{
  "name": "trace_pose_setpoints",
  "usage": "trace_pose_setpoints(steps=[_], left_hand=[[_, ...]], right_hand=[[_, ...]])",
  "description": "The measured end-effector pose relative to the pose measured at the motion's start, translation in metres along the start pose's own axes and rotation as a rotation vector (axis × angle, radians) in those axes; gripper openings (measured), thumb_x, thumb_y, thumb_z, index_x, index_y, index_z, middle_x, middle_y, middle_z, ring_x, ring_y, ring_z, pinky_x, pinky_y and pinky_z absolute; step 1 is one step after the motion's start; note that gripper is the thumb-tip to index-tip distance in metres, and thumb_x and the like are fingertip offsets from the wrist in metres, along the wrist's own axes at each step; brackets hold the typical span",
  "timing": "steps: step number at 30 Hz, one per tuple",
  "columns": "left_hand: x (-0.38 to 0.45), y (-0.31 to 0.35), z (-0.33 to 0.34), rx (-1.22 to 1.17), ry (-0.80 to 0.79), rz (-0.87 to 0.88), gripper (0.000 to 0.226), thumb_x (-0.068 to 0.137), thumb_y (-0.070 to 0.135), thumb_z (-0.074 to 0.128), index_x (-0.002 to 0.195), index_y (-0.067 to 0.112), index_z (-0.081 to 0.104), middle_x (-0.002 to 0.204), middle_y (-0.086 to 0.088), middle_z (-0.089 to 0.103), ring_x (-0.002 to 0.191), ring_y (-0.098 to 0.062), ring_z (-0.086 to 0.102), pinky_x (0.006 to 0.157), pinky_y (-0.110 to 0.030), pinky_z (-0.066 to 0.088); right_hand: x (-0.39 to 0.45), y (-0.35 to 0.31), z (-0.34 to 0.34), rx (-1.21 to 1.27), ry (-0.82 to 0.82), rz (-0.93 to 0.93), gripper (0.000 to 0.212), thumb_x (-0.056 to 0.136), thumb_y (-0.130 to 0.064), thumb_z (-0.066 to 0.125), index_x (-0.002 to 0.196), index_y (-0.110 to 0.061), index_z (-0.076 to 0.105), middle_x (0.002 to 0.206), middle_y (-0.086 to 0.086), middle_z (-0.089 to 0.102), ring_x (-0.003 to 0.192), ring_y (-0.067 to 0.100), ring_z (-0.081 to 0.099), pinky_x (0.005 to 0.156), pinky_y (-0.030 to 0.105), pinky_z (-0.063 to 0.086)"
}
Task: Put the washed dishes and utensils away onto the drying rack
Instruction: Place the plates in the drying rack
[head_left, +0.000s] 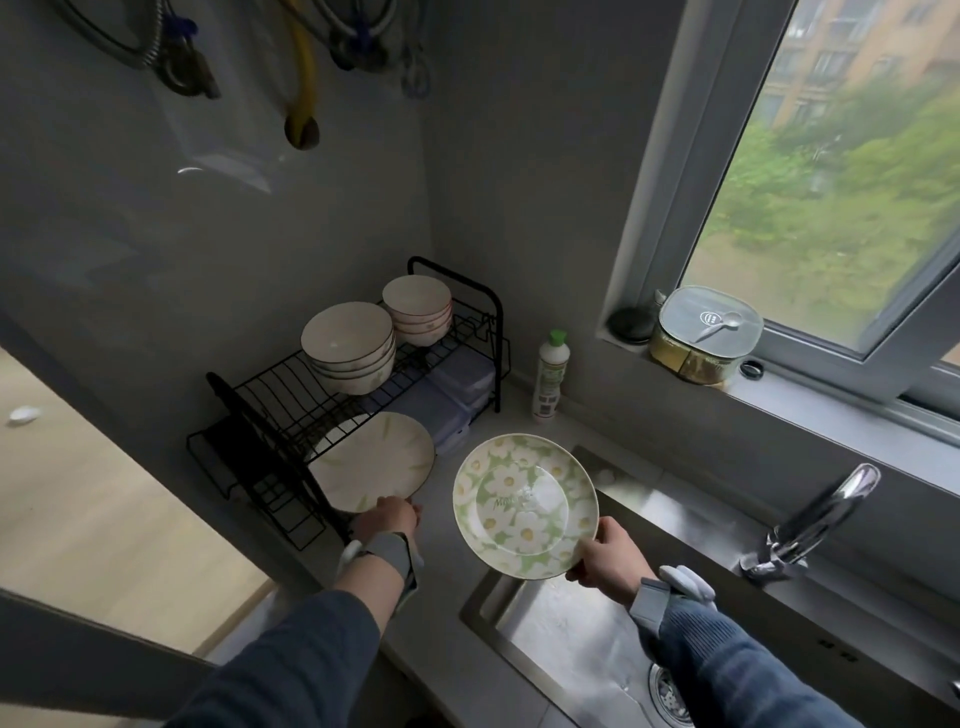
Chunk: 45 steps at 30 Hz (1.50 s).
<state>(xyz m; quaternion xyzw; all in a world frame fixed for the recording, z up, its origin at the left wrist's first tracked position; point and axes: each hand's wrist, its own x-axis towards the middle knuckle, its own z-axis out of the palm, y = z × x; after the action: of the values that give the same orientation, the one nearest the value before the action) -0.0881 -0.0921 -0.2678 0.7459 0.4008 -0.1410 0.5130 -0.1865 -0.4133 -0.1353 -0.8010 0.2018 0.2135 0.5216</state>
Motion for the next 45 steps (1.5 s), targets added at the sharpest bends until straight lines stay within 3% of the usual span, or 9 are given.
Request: trace_pose_setpoints(steps=[6,19,24,29,33,37,40,42,45], left_hand=[[-0.070,0.061,-0.035,0.767,-0.015,0.004,0.047,0.105,0.040,0.045,0.139,0.010,0.058,0.144,-0.011,0.055,0.133,-0.034,0.052,0.115,-0.042,0.041],[-0.032,0.055,-0.042,0.958,-0.001,0.084,0.043,0.104,0.034,0.039,0.133,0.013,0.063,0.140,-0.011,0.059,0.130,-0.033,0.055,0.116,-0.047,0.034],[-0.032,0.052,-0.043,0.884,0.004,0.103,0.036,0.104,0.025,0.046,0.130,0.010,0.065,0.139,-0.012,0.062,0.130,-0.032,0.056,0.113,-0.042,0.041],[-0.032,0.053,-0.046,0.762,0.008,0.084,0.036,0.105,0.023,0.046,0.132,0.007,0.065,0.134,-0.013,0.064,0.125,-0.032,0.060,0.108,-0.042,0.047],[-0.036,0.056,-0.047,0.733,0.015,0.069,0.034,0.101,0.021,0.054,0.130,0.007,0.064,0.135,-0.012,0.064,0.125,-0.030,0.061,0.107,-0.039,0.049],[-0.027,0.054,-0.044,0.588,-0.037,0.074,0.030,0.102,0.006,0.055,0.128,-0.006,0.063,0.132,-0.021,0.065,0.124,-0.034,0.063,0.092,-0.032,0.056],[-0.013,0.043,-0.044,0.587,-0.033,0.008,0.037,0.096,0.020,0.066,0.127,0.002,0.065,0.125,-0.013,0.068,0.115,-0.028,0.068,0.100,-0.039,0.056],[0.011,0.034,-0.038,0.315,-0.012,-0.027,0.046,0.096,0.029,0.065,0.133,0.002,0.060,0.127,-0.014,0.066,0.108,-0.027,0.070,0.097,-0.041,0.058],[-0.001,0.029,-0.031,-0.302,0.030,-0.155,0.062,0.102,0.044,0.039,0.144,-0.001,0.048,0.132,-0.021,0.062,0.095,-0.029,0.068,0.093,-0.046,0.060]], right_hand=[[0.006,-0.017,0.010,-0.007,-0.033,-0.020,0.051,0.063,-0.024,0.050,0.103,0.006,0.059,0.064,0.011,0.071,0.056,0.022,0.069,0.054,0.031,0.050],[0.004,-0.043,0.024,-0.008,-0.035,-0.032,0.029,0.081,-0.011,0.050,0.107,0.000,0.056,0.078,0.017,0.073,0.058,0.019,0.069,0.053,0.030,0.052],[0.001,-0.050,0.027,0.010,-0.033,-0.026,0.018,0.090,-0.007,0.049,0.108,-0.009,0.051,0.087,0.018,0.074,0.058,0.017,0.069,0.054,0.027,0.051],[0.002,-0.053,0.032,-0.014,-0.057,-0.034,0.023,0.087,-0.008,0.049,0.109,-0.006,0.053,0.079,0.015,0.074,0.059,0.017,0.068,0.057,0.030,0.053],[-0.001,-0.058,0.035,0.011,-0.062,-0.029,0.021,0.091,-0.005,0.048,0.112,-0.003,0.052,0.088,0.018,0.073,0.059,0.018,0.070,0.054,0.025,0.052],[-0.003,-0.060,0.038,0.022,-0.075,-0.025,0.024,0.091,-0.006,0.050,0.114,-0.001,0.052,0.089,0.019,0.073,0.059,0.018,0.070,0.053,0.024,0.052],[-0.005,-0.061,0.040,0.021,-0.076,-0.024,0.024,0.091,-0.006,0.049,0.115,-0.001,0.052,0.089,0.018,0.073,0.058,0.018,0.069,0.051,0.023,0.051],[-0.008,-0.062,0.041,0.039,-0.065,-0.016,0.019,0.093,-0.006,0.048,0.113,-0.005,0.050,0.093,0.019,0.073,0.059,0.018,0.070,0.051,0.023,0.051],[-0.008,-0.062,0.040,0.042,-0.050,-0.005,0.017,0.093,-0.006,0.047,0.110,-0.007,0.049,0.091,0.018,0.074,0.059,0.018,0.070,0.052,0.024,0.051]])
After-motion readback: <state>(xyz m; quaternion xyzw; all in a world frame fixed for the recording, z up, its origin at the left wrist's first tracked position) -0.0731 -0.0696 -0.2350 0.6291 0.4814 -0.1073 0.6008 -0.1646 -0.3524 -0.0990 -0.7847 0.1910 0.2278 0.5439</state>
